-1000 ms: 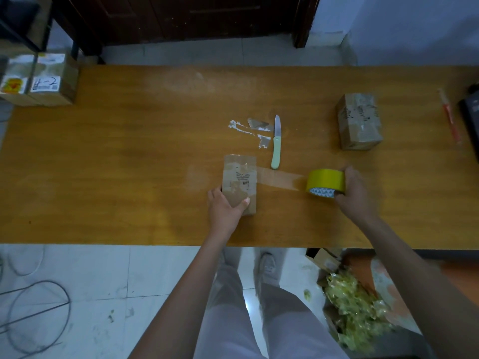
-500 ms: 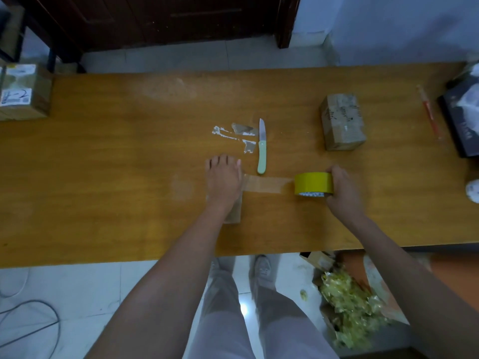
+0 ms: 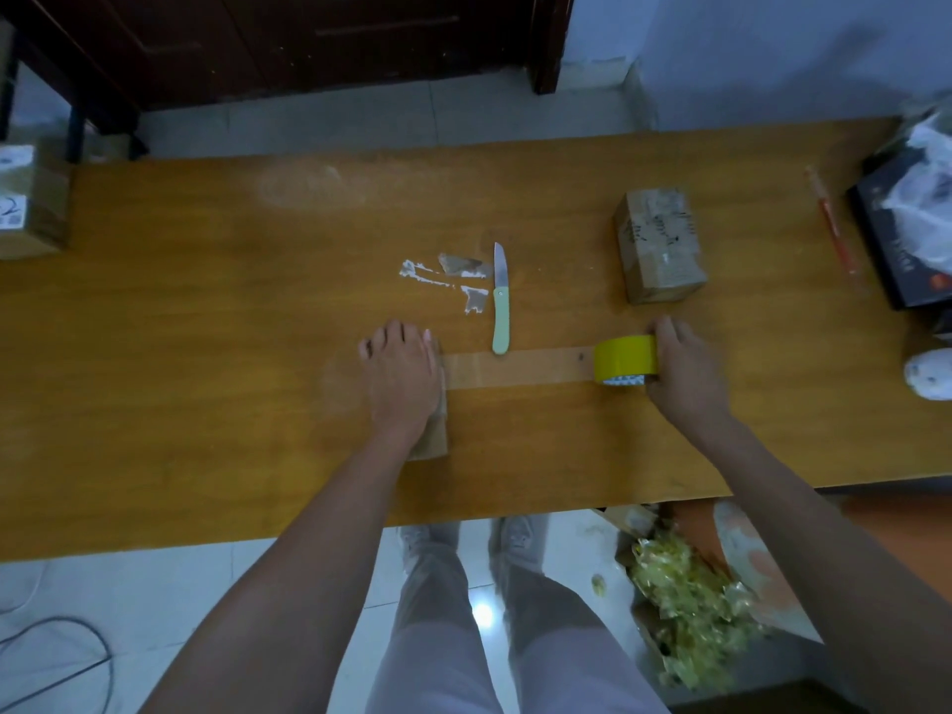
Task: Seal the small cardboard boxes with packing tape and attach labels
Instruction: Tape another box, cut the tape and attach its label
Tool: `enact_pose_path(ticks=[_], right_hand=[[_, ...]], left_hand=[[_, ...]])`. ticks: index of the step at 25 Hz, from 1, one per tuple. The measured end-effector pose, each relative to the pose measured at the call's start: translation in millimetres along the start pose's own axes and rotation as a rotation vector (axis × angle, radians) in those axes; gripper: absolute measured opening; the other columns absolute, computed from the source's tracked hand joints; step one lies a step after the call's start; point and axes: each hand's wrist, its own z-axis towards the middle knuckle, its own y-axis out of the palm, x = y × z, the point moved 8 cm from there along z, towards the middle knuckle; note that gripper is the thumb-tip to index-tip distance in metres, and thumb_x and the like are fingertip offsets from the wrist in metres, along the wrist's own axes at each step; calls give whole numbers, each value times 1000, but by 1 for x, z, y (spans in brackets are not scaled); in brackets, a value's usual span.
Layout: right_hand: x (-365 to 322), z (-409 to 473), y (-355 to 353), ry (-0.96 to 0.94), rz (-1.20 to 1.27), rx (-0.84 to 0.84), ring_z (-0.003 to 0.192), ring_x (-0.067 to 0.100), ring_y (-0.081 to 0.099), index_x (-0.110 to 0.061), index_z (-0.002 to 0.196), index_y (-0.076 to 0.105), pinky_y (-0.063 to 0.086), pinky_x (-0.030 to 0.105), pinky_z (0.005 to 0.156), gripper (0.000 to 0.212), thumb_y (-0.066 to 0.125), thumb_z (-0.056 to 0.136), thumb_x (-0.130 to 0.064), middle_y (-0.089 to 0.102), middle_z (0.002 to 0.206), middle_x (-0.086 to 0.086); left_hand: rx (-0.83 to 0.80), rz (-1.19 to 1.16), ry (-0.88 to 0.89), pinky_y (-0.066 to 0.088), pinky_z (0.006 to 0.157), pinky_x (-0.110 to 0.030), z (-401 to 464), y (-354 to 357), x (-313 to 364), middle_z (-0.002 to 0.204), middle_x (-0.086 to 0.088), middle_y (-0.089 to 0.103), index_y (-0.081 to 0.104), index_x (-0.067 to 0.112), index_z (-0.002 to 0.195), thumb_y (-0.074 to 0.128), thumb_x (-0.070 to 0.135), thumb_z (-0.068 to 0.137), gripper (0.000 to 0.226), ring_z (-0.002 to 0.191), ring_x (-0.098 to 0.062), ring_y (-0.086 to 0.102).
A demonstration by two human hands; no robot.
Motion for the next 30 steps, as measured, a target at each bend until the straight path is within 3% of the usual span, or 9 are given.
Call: enact_pose_path(ticks=[3, 5, 8, 10, 12, 16, 21, 23, 30], right_hand=[[-4, -7, -6, 16, -16, -192, 115, 39, 47, -12, 142, 30, 45, 44, 88, 101, 87, 60, -22, 42, 131, 18], [-26, 0, -25, -10, -43, -146, 121, 36, 43, -17, 146, 21, 44, 46, 94, 120, 89, 52, -49, 36, 137, 16], [-104, 29, -29, -95, 75, 30, 109, 27, 54, -16, 125, 49, 48, 37, 80, 69, 69, 75, -58, 53, 120, 8], [-145, 54, 11, 24, -1, -120, 101, 26, 60, -16, 117, 56, 43, 33, 68, 45, 55, 89, -51, 61, 110, 6], [-160, 73, 53, 139, -57, -238, 103, 27, 62, -12, 127, 49, 40, 33, 69, 44, 51, 95, -43, 63, 113, 8], [-147, 105, 72, 220, 55, -139, 106, 31, 63, -5, 121, 52, 48, 35, 76, 30, 54, 96, -22, 65, 116, 14], [-144, 103, 18, 156, 430, 115, 96, 36, 61, -6, 111, 53, 48, 40, 75, 32, 48, 98, -34, 65, 104, 16], [-141, 72, 11, 128, 499, 125, 85, 34, 64, -7, 106, 54, 51, 43, 70, 34, 44, 99, -39, 68, 92, 14], [-156, -50, 78, 38, 167, -85, 69, 27, 66, -15, 105, 59, 52, 37, 59, 40, 34, 100, -46, 69, 76, 7]], left_hand=[[15, 35, 7, 39, 85, -40, -1, -1, 1, 95, -7, 60, 62, 11, 95, 22, 32, 103, 45, 91, -25, 52], [19, 45, 10, 39, 85, -40, -1, -1, 2, 95, -6, 60, 61, 12, 94, 22, 32, 103, 45, 90, -24, 51], [25, 42, 13, 40, 87, -41, -2, -2, 3, 94, -6, 60, 61, 12, 94, 23, 32, 103, 43, 91, -25, 51], [32, 43, 16, 40, 86, -41, -3, -3, 3, 93, -6, 59, 60, 13, 93, 22, 32, 103, 43, 89, -25, 51], [46, 43, 27, 39, 85, -40, -4, -3, 3, 92, -5, 59, 60, 13, 92, 23, 32, 103, 43, 88, -25, 50], [43, 43, 31, 38, 87, -39, -1, 0, 1, 93, -3, 58, 60, 14, 93, 22, 32, 103, 43, 89, -23, 49], [15, 30, 20, 38, 90, -40, 0, 2, 1, 97, -3, 59, 61, 14, 96, 20, 32, 103, 45, 93, -23, 49], [14, 9, 18, 37, 90, -40, -1, 2, 1, 97, -4, 59, 61, 13, 95, 21, 32, 103, 45, 93, -23, 50], [7, -9, 13, 38, 90, -41, 0, 0, 2, 97, -5, 60, 61, 12, 97, 23, 31, 103, 42, 94, -24, 51]])
